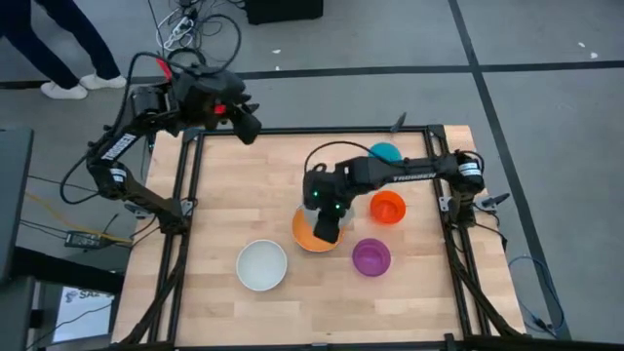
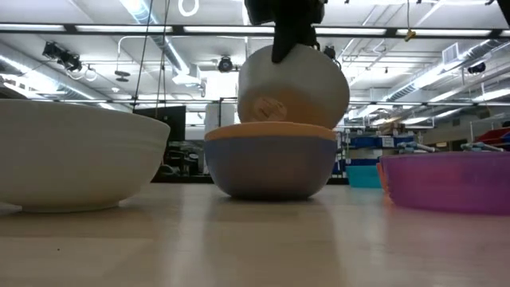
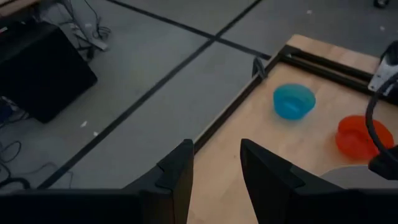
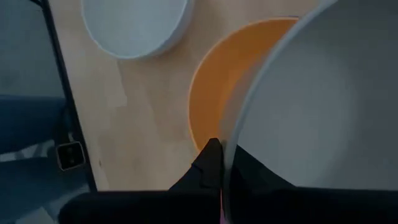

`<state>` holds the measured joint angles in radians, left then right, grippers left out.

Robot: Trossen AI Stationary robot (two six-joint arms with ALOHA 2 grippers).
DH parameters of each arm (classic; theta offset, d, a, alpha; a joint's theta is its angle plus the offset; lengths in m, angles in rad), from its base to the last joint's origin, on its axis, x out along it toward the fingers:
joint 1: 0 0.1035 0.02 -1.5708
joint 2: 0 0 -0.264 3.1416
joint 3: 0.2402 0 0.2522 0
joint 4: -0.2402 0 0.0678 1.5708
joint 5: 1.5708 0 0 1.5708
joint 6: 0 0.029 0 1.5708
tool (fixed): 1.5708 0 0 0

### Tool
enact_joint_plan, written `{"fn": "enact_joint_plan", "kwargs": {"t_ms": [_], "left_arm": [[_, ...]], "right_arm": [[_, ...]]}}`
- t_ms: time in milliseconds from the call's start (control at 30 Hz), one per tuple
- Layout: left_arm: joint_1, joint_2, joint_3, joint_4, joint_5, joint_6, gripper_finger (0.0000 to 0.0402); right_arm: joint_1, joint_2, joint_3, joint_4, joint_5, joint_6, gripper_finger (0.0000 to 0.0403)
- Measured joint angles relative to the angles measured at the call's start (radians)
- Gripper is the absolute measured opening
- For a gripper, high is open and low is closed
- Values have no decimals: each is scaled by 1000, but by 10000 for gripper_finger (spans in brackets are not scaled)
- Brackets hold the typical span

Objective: Nest bowls inside each other
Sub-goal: Stack the top gray bowl on top of the yellow bowl, then stack the gray bowl on top of the other gray bowl

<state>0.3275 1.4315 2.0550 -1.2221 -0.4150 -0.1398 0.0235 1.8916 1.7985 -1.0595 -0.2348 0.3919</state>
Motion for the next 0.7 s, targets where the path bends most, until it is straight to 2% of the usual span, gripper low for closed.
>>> {"fn": "enact_joint_plan", "kwargs": {"t_ms": [167,533,600,700], "left_arm": [[0,0,-33,44,64,-2,141],[0,-1,-33,66,98,2,141],[0,-1,-33,35,142,-6,141],[0,-1,-33,-89,250,-41,141]], "right_arm": [[-1,4,-6,24,-76,-4,16],[14,4,-6,30,-82,87,138],[14,-4,-6,6,-42,107,147],[1,-38,-7,-30,79,135,149]]}}
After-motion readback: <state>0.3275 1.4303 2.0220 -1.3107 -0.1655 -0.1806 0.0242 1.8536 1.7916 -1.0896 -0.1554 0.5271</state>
